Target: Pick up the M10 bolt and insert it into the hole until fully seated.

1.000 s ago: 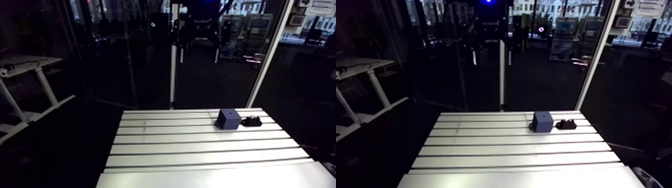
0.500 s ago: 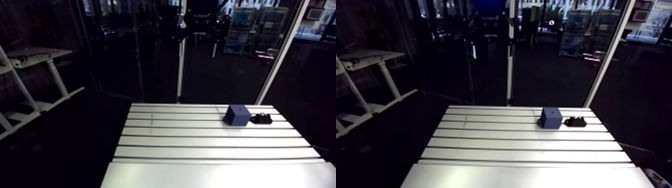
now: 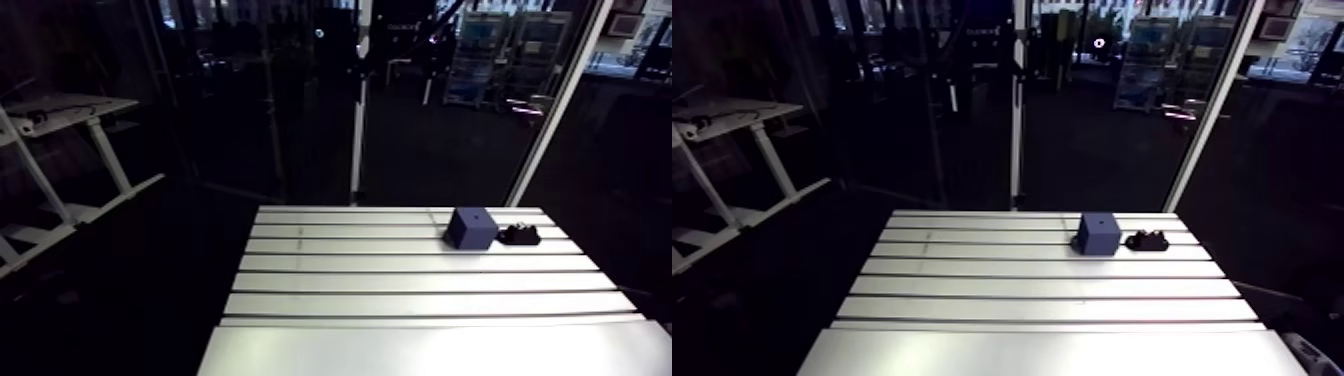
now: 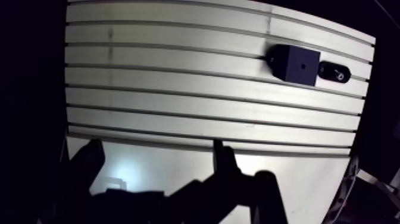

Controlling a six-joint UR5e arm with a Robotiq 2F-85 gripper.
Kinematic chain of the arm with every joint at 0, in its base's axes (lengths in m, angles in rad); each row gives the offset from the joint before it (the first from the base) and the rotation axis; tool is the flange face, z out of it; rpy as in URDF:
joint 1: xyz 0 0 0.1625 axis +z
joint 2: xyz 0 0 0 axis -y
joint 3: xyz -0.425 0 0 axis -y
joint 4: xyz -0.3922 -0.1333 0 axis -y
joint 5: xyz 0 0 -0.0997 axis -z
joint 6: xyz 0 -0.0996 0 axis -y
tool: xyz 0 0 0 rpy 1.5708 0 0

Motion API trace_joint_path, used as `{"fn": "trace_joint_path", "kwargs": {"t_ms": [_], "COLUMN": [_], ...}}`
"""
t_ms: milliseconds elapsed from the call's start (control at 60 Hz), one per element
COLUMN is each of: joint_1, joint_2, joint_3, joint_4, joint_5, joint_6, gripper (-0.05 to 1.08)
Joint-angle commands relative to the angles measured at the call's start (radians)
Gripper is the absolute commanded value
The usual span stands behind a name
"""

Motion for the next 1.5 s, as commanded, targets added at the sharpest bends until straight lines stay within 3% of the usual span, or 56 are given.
{"fn": "trace_joint_path", "kwargs": {"t_ms": [17,667,733,817,933,1100,1500], "joint_1": [-0.08,-0.202,-0.224,-0.254,-0.296,-0.329,-0.409], "joint_2": [0.0,0.019,0.02,0.019,0.019,0.028,0.076], "joint_3": [0.018,0.079,0.085,0.097,0.108,0.122,0.151], "joint_4": [-0.103,-0.179,-0.182,-0.224,-0.276,-0.289,-0.374], "joint_5": [0.001,0.024,0.038,0.069,0.09,0.086,0.095], "joint_6": [-0.092,-0.231,-0.23,-0.231,-0.254,-0.314,-0.37], "gripper": [0.0,0.01,0.01,0.01,0.01,0.01,0.01]}}
